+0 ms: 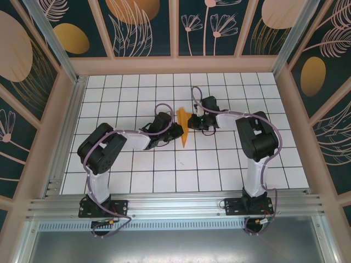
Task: Fold a paper plane with a square sheet of paper (pick it up from the middle)
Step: Fold the wing for the fifth time at the center of the table.
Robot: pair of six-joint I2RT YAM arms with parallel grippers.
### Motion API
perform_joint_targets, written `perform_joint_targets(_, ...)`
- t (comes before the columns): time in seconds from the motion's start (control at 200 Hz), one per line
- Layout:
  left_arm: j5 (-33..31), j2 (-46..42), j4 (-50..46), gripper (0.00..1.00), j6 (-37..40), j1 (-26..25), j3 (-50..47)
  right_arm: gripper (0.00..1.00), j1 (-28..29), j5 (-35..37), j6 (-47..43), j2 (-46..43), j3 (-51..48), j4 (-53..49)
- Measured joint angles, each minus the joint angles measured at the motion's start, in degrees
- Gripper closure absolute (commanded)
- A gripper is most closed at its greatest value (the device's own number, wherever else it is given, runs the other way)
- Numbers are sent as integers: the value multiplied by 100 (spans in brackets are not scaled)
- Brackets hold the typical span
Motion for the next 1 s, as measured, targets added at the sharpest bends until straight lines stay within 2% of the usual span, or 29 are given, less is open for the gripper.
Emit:
perform_joint_targets(0.16,-138,-20,-24,94,-90,197,-133,98,0,-55,-120,0,0,-39)
perform_joint_targets(0.23,-52,-4,-24,100,-162,273,-109,98,0,-57,-122,0,0,-46)
perform_joint_targets(0.646,125,754,-785,100,-186,396,1207,98,0,-92,-122,0,0,-44)
perform_joint_targets(1.001,22,859,-992,100,-186,415,1290,99,0,-92,-120,0,0,-44)
